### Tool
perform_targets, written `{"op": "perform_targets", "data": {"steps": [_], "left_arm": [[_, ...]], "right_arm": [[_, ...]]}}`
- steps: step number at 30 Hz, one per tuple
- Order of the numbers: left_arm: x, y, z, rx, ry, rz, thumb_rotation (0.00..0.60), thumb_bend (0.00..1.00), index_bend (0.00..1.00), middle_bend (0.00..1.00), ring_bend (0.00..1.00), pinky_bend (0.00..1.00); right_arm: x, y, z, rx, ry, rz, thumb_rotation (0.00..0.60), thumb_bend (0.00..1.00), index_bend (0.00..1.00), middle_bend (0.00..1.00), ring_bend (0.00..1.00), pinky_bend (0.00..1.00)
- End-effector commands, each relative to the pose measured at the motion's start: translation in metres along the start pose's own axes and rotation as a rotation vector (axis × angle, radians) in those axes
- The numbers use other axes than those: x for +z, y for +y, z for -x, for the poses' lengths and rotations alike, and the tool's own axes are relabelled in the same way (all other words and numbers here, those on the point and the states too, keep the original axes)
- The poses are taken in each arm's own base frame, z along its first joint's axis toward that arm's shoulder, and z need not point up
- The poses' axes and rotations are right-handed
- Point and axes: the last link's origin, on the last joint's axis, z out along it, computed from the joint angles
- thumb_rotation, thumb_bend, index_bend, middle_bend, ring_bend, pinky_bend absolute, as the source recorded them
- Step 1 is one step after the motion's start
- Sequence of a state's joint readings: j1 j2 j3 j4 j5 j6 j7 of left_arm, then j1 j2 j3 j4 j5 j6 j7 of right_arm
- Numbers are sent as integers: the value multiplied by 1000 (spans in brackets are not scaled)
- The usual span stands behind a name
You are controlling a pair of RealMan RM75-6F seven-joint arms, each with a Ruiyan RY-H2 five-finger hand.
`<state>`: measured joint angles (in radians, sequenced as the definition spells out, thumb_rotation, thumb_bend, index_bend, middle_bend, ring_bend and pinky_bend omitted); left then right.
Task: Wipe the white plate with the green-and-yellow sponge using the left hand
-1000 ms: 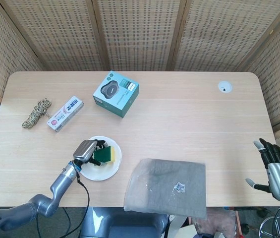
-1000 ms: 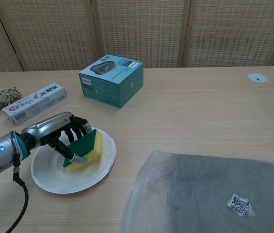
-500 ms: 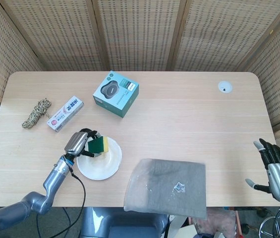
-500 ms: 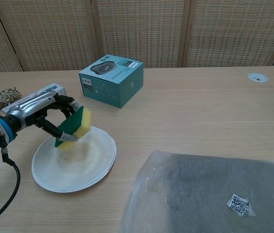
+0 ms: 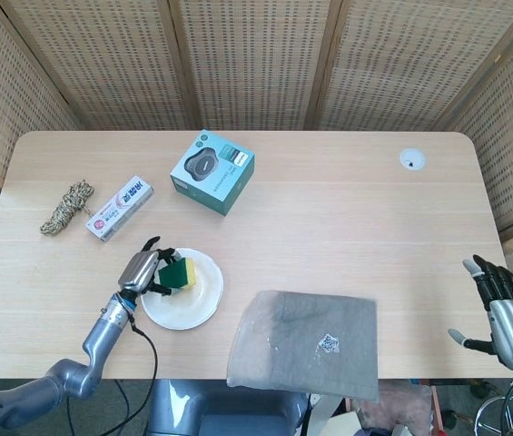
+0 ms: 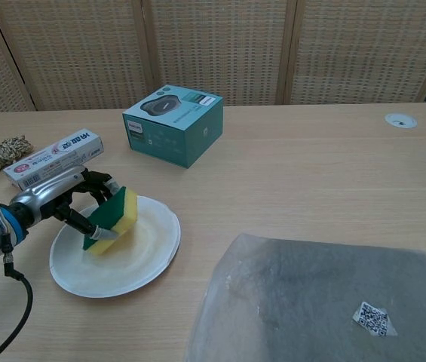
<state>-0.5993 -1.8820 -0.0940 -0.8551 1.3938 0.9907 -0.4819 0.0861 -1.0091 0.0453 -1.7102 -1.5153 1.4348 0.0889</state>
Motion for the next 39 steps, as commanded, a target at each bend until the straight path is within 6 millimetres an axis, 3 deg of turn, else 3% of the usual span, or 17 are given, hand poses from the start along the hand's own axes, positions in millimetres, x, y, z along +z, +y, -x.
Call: {"op": "perform_targets", "data": {"steps": [1, 7, 14, 18, 24, 39], "left_arm": [[-1, -1, 4, 2, -1, 1, 600, 103, 599, 507, 415, 0], [-1, -1, 1, -7, 8, 6, 600, 104, 601, 508, 416, 0], [1, 6, -24, -36, 70, 44, 600, 103, 608, 513, 416, 0], [-2, 0, -33, -26, 76, 23, 600, 104, 608, 513, 416, 0], [-6, -14, -18, -9, 33, -22, 600, 125, 612, 516, 416, 0], [-7, -14, -2, -5, 17, -14, 600, 133, 618, 517, 416, 0]], "right_arm": [[0, 0, -1, -5, -2, -2, 600, 0, 0, 0, 0, 0], [-1, 0, -2, 3, -3, -4, 600, 0, 0, 0, 0, 0], [-2, -1, -3, 6, 0, -7, 600, 0, 0, 0, 0, 0], [-2, -1, -3, 2, 5, -11, 600, 0, 0, 0, 0, 0], [-2, -1, -3, -2, 6, -7, 600, 0, 0, 0, 0, 0], [-2, 0, -4, 0, 7, -4, 600, 0, 0, 0, 0, 0]]}}
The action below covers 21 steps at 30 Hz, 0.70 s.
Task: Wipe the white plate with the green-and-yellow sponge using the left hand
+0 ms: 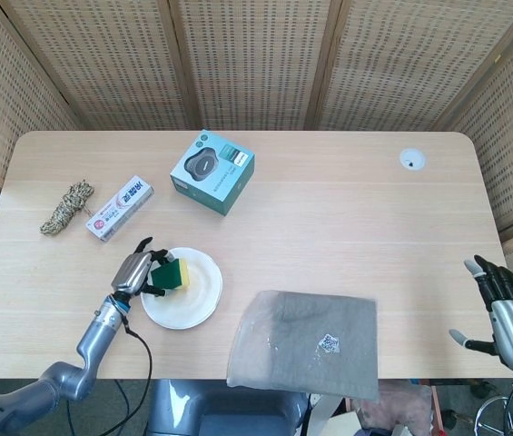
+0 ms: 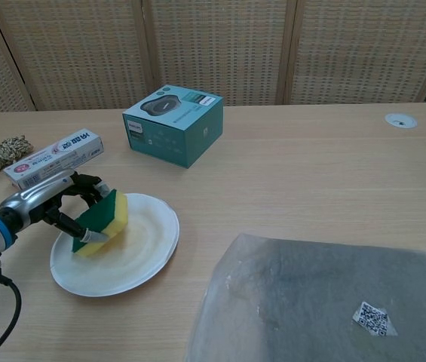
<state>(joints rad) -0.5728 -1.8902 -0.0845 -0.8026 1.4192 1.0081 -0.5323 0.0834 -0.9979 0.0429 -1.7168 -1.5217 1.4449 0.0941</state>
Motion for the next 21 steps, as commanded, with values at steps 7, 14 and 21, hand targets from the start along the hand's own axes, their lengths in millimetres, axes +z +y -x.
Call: {"op": "perform_targets", "data": {"steps": [7, 14, 21], "left_arm": [[4, 9, -8, -14, 27, 33, 600, 133, 620, 517, 416, 0], [13, 24, -24, 3, 60, 79, 600, 133, 623, 519, 416, 0], [13, 24, -17, 105, 29, 79, 600, 133, 654, 556, 455, 394]], "right_arm": [[-1, 0, -1, 2, 2, -1, 600, 0, 0, 0, 0, 0], [-1, 0, -2, 4, 3, -1, 600, 0, 0, 0, 0, 0], [-1, 1, -3, 6, 3, 3, 600, 0, 0, 0, 0, 0]]}}
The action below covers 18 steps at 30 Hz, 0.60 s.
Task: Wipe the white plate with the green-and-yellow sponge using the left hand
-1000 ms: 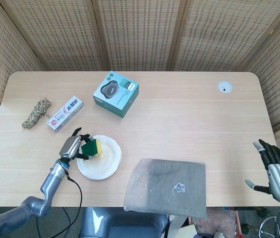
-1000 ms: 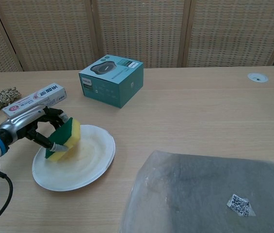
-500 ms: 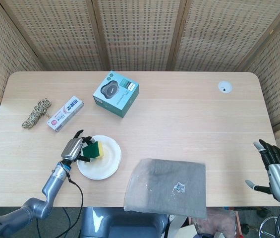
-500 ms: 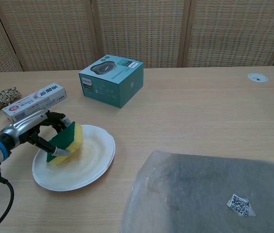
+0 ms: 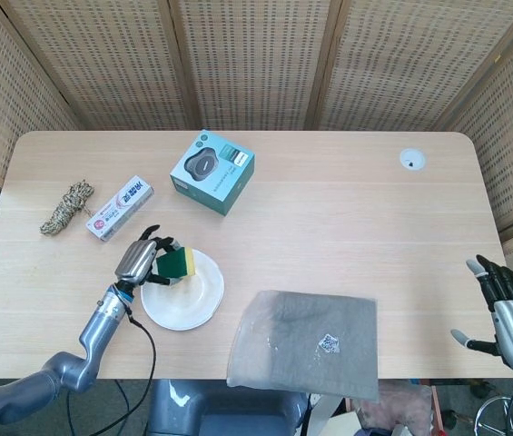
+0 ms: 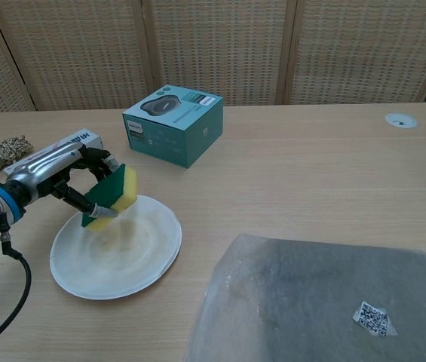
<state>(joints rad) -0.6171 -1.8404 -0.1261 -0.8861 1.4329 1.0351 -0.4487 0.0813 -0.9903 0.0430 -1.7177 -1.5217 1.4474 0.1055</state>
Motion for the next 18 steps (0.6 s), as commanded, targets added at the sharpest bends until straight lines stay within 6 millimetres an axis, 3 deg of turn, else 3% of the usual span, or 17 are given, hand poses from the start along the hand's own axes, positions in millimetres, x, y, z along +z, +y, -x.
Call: {"op": "perform_targets", "data": {"steps": [1, 5, 18], "left_arm": [[-1, -1, 5, 57, -6, 4, 600, 133, 664, 564, 463, 419], [0, 0, 5, 58, 17, 7, 600, 140, 693, 590, 487, 483], [-2, -9, 19, 141, -29, -4, 600, 147, 702, 597, 490, 487]], "right_arm": [[0, 0, -1, 1, 1, 1, 600, 0, 0, 0, 0, 0], [0, 0, -1, 4, 3, -1, 600, 0, 0, 0, 0, 0], [0, -1, 1, -2, 0, -3, 600, 0, 0, 0, 0, 0]]}}
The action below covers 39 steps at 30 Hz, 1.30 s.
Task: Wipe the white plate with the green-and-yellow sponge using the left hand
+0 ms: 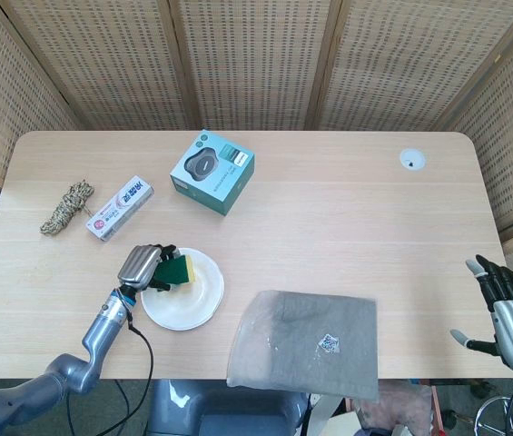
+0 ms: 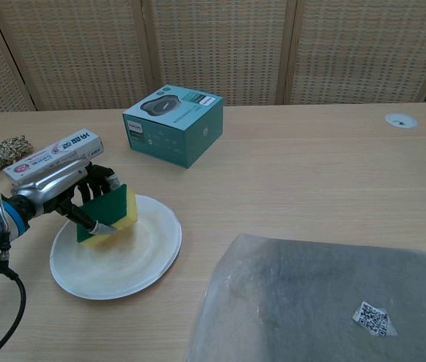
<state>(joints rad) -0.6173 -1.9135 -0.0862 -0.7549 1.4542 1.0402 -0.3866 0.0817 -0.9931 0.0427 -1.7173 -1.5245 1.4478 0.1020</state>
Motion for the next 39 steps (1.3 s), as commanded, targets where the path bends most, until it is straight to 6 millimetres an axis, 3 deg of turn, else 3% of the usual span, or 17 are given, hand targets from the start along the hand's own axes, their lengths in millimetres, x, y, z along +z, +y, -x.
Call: {"op": "perform_targets", "data": {"steps": [1, 21, 28, 39], "left_arm": [[0, 0, 3, 5, -9, 0, 600, 148, 703, 597, 490, 487], [-1, -2, 12, -4, -35, -17, 600, 155, 705, 598, 490, 487], [12, 14, -9, -41, 16, 26, 600, 155, 706, 598, 490, 487], [11, 17, 10, -23, -49, -6, 600, 155, 706, 598, 490, 487]], "right_arm": [[0, 0, 0, 0, 0, 0, 600, 0, 0, 0, 0, 0], [0, 0, 0, 2, -2, -1, 600, 0, 0, 0, 0, 0], [0, 0, -1, 7, 0, -2, 600, 0, 0, 0, 0, 0], [0, 1, -1, 5, 0, -1, 600, 0, 0, 0, 0, 0]]}}
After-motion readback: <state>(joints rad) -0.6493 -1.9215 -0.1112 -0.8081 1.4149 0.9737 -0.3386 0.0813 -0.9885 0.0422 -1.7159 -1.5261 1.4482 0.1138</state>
